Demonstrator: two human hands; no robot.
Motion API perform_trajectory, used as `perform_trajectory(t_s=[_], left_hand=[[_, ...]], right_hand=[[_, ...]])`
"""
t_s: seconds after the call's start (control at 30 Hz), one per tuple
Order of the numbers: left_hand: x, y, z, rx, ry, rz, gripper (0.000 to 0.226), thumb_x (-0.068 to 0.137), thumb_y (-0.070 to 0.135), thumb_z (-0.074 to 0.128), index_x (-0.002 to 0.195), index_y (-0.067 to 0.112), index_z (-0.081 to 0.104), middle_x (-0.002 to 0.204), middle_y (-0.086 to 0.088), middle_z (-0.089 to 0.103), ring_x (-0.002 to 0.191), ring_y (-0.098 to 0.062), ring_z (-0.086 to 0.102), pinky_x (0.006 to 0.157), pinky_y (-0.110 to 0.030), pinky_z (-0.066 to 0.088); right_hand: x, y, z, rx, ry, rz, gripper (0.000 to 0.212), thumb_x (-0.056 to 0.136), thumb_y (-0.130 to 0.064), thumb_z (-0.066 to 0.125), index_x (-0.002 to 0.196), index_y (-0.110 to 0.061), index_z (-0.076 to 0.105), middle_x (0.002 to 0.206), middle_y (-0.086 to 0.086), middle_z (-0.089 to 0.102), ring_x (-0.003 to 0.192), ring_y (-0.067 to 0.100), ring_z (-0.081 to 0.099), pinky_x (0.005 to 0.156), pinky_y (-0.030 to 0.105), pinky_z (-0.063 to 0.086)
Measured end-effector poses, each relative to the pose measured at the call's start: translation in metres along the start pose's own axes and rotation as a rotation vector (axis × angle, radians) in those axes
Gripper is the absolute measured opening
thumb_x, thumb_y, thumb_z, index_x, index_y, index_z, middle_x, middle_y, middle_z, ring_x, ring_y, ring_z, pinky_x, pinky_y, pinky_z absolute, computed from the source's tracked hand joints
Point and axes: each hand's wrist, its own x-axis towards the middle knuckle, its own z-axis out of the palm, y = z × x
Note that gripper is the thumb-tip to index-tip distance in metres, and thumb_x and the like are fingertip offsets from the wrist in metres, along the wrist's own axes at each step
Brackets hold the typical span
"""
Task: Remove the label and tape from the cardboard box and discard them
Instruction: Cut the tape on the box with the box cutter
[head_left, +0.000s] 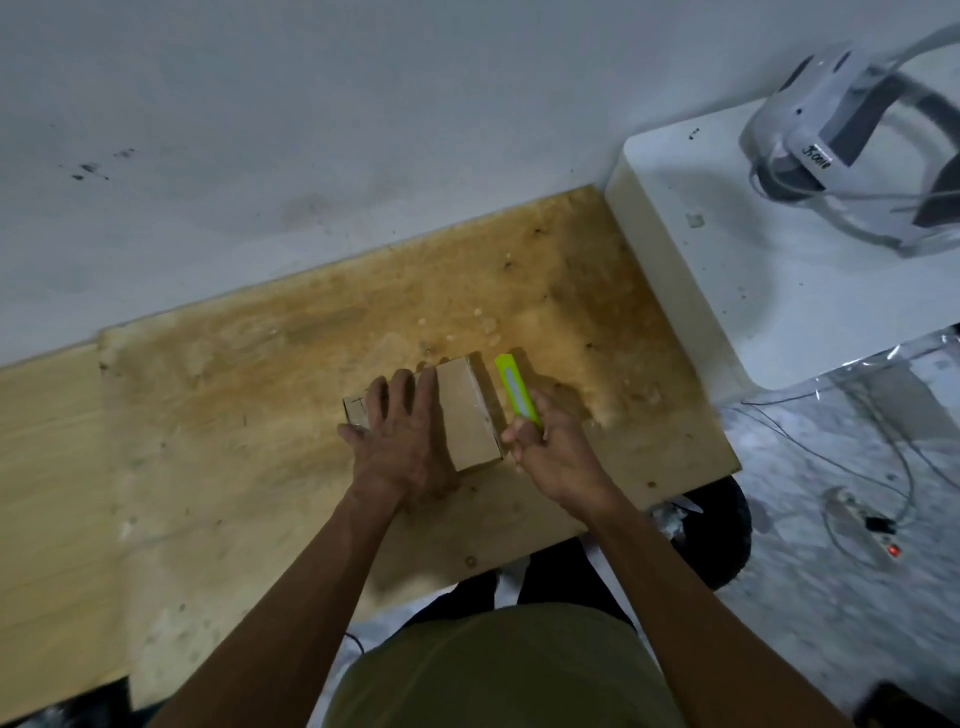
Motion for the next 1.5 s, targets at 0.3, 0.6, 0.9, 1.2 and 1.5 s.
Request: perform_trajectory(t_s=[0.3,0.6,0.9,1.2,1.5], left_hand=[[-0.001,0.002,-0.001,0.016,0.001,-0.007,0.143,0.042,0.053,0.086,0.151,0.033,-0.004,0.151,0.001,0.008,0.143,-0.033,0.003,0.094,-0.076,0.031],[-0.003,0.003,-0.003,-0.005,-0.012,-0.008,0.140,0.045,0.048,0.084,0.151,0.033,-0.006,0.150,0.002,0.007,0.143,-0.032,0.000,0.096,-0.076,0.029],[-0.002,0.002,-0.002,-0.006,-0.015,0.000,0.137,0.049,0.049,0.084,0.151,0.033,-0.007,0.149,0.001,0.008,0.143,-0.032,-0.001,0.097,-0.078,0.026],[-0.004,0.003,-0.005,0.015,-0.008,0.000,0.138,0.049,0.050,0.085,0.151,0.032,-0.006,0.149,0.001,0.007,0.142,-0.032,0.002,0.097,-0.075,0.030],[-0.002,0.003,-0.004,0.009,-0.023,-0.001,0.140,0.048,0.052,0.085,0.152,0.032,-0.008,0.150,0.002,0.005,0.143,-0.032,-0.001,0.098,-0.076,0.028]], right_hand=[[-0.005,-0.010,-0.012,0.313,-0.184,0.076,0.053,0.101,0.003,0.042,0.136,-0.035,0.031,0.105,0.005,0.067,0.083,0.015,0.058,0.077,0.028,0.052],[-0.001,-0.009,-0.011,0.191,-0.037,0.035,0.022,0.104,-0.012,0.044,0.121,-0.016,0.057,0.081,-0.002,0.064,0.061,0.012,0.048,0.058,0.028,0.044],[-0.004,-0.015,-0.010,0.260,-0.028,0.132,0.019,0.093,-0.001,0.055,0.110,-0.009,0.052,0.082,0.014,0.069,0.060,0.022,0.066,0.062,0.034,0.058],[0.006,-0.016,-0.002,0.051,-0.116,0.031,0.035,0.102,-0.019,0.042,0.135,-0.032,0.037,0.086,0.005,0.064,0.063,0.009,0.052,0.059,0.027,0.046],[0.001,-0.005,-0.001,-0.126,0.028,0.009,0.034,0.094,-0.048,0.040,0.120,-0.030,0.051,0.074,-0.004,0.060,0.063,0.012,0.054,0.064,0.036,0.046]])
